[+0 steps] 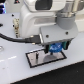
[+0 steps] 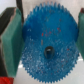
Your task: Insert the blue gear onto the right peg, followed by the red gear
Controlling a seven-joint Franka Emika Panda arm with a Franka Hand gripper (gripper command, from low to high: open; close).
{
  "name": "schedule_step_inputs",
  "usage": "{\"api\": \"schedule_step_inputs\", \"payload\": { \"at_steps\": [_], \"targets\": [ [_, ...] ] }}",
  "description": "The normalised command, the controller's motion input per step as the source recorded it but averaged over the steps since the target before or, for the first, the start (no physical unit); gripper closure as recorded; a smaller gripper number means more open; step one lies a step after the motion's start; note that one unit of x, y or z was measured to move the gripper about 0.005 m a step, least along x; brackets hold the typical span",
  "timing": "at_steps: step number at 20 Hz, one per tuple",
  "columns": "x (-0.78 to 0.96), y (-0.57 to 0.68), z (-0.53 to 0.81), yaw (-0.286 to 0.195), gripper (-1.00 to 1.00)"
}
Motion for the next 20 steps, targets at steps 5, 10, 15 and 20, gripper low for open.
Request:
{"api": "schedule_step_inputs", "payload": {
  "at_steps": [5, 10, 15, 20],
  "targets": [
    [0.06, -0.06, 0.06, 0.0, 1.0],
    [0.08, -0.04, -0.08, 0.0, 1.0],
    [0.11, -0.17, -0.3, 0.0, 1.0],
    [0.12, -0.06, -0.03, 0.0, 1.0]
  ]
}}
